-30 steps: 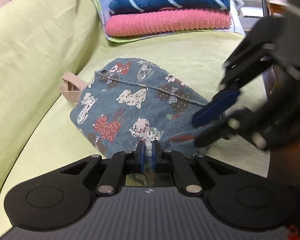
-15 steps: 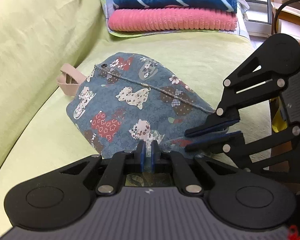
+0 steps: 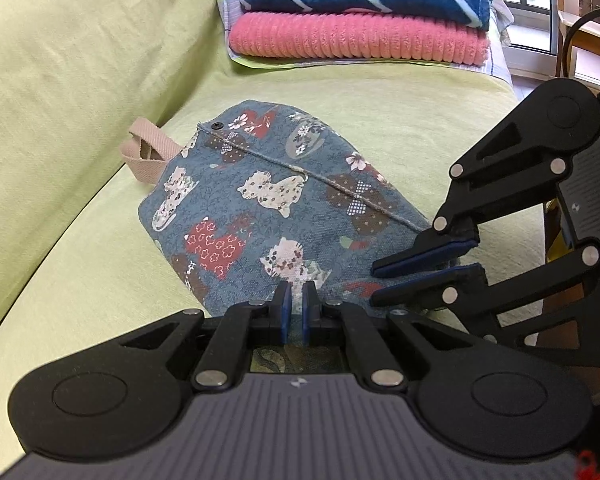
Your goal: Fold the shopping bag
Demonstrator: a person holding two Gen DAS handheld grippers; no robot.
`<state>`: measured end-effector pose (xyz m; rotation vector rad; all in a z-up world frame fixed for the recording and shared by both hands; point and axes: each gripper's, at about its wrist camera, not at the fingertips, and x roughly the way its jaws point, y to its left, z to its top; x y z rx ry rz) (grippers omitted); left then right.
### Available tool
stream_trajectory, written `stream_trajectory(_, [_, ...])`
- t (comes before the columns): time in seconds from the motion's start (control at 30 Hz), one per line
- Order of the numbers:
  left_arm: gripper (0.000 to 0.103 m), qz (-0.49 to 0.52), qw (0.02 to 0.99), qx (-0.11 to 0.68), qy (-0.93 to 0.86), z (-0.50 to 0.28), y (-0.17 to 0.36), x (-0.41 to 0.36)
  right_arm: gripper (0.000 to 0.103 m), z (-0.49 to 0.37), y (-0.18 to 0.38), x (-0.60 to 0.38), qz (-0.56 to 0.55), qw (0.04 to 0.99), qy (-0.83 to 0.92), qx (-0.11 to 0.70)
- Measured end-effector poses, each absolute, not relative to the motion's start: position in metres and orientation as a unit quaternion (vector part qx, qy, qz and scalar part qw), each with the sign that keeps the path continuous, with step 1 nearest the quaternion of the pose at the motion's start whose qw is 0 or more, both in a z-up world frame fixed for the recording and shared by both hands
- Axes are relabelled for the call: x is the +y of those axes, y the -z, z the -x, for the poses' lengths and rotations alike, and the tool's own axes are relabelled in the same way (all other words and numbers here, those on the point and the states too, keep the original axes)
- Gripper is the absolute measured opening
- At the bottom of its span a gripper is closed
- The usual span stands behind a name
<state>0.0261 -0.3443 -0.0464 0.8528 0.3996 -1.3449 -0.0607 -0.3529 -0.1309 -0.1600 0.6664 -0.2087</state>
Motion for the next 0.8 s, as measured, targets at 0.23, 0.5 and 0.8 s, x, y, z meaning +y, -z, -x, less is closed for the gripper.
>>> stream_trajectory(0.23, [0.024, -0.459, 0.678, -0.001, 0.574, -0.008, 0.034, -0.292, 0.010, 0.062, 0.130, -0.357, 0.059, 0.939, 0.096, 0.326])
stream_trajectory(0.5, [0.047, -0.659, 0.463, -0.227, 0.547, 0.025, 0.101, -0.239, 0.010, 0.061, 0.128, -0.368, 0.020, 0.940, 0.081, 0.330])
stream_trajectory(0.8, [0.044, -0.715, 0.355, -0.367, 0.478, 0.015, 0.155, -0.254, 0.010, 0.062, 0.129, -0.376, 0.002, 0.942, 0.070, 0.328])
